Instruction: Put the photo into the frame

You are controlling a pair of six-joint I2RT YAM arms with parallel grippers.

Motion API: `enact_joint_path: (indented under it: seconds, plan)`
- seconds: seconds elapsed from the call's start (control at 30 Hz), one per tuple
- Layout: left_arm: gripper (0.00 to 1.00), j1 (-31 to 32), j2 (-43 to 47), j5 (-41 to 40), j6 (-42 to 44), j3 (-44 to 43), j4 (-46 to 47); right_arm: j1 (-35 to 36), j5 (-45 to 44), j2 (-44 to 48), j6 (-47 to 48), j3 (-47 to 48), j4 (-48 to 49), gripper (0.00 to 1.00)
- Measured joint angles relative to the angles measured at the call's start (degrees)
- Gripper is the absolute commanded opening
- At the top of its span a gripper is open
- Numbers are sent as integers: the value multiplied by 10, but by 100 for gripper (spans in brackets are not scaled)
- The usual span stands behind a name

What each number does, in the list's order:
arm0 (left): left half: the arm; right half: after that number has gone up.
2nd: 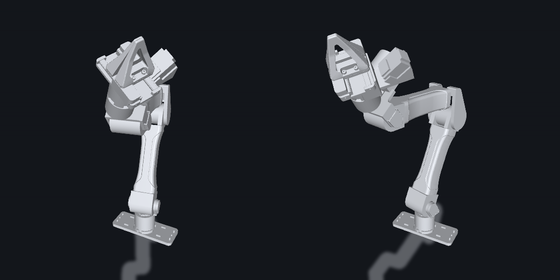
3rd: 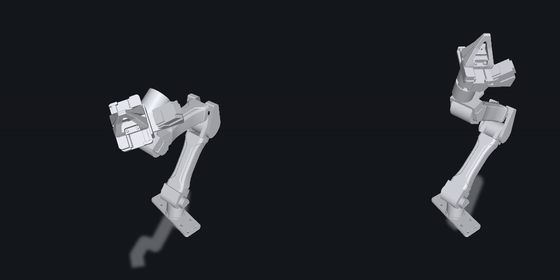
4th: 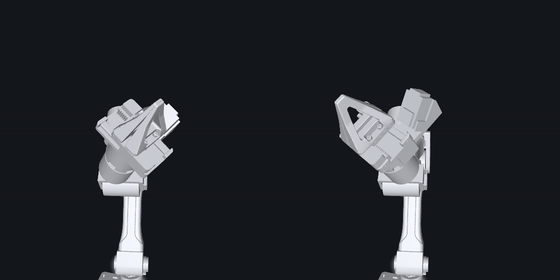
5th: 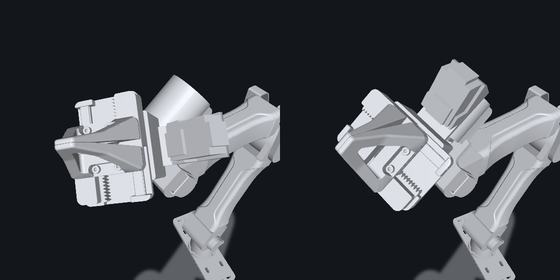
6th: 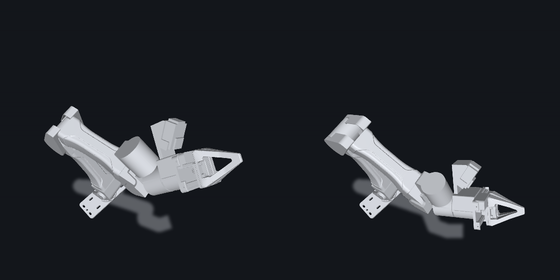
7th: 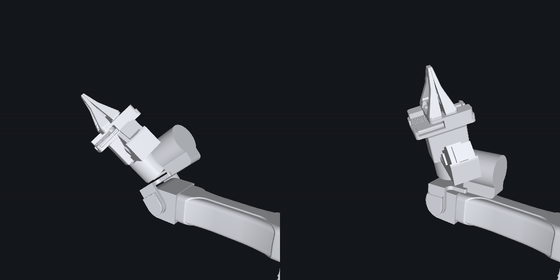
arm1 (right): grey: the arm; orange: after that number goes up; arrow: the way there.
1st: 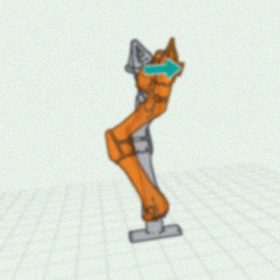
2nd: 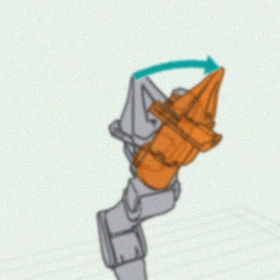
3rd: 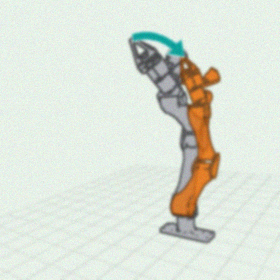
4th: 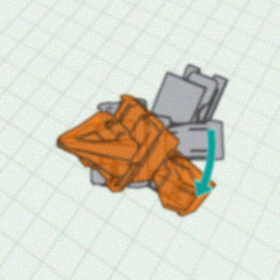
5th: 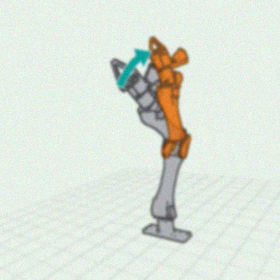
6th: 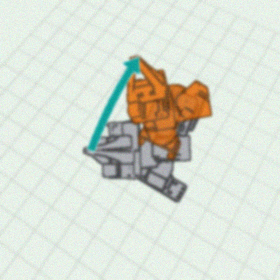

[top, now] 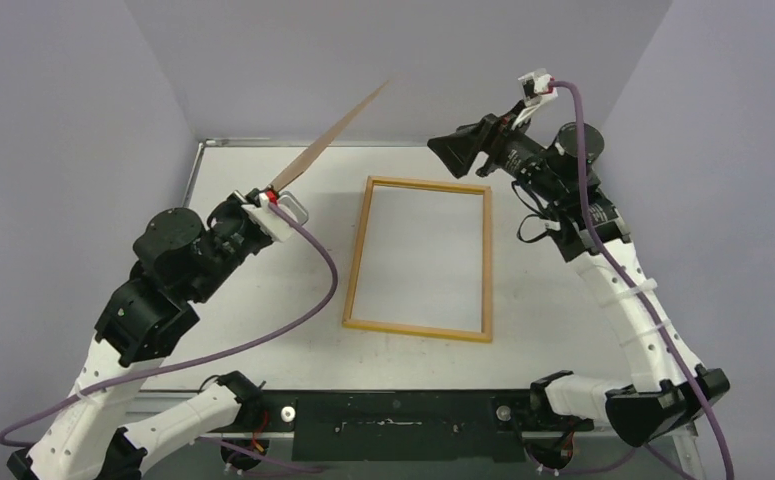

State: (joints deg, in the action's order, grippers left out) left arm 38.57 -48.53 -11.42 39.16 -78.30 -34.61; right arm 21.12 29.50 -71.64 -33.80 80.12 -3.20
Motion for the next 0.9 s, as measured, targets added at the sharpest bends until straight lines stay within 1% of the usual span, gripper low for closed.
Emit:
enact_joint_path:
  seconds: [0.03, 0.1, 0.17, 0.23, 0.33, 0.5, 0.6, 0.73, 0.9]
  plan:
    - [0, 0, 1, 5, -2, -4, -5, 1, 11, 9, 61, 21, -31, 81]
    - [0, 0, 10, 37, -4, -15, -43, 7, 33, 26, 174, 57, -84, 82]
    - [0, 0, 17, 59, -4, -17, -82, 11, 66, 44, 271, 77, -125, 83]
    - [0, 0, 19, 82, -4, -23, -132, 12, 106, 60, 346, 80, -151, 84]
    - [0, 0, 13, 116, -4, -39, -201, 19, 165, 67, 430, 80, -179, 83]
    - [0, 0, 7, 157, 1, -68, -267, 55, 225, 38, 517, 79, -212, 78]
    - [0, 0, 7, 178, 7, -90, -283, 104, 228, -1, 557, 78, -235, 77]
    - [0, 0, 6, 210, 20, -123, -306, 154, 222, -47, 585, 39, -237, 76]
    - [0, 0, 2, 247, 30, -160, -337, 172, 219, -106, 603, 18, -231, 74]
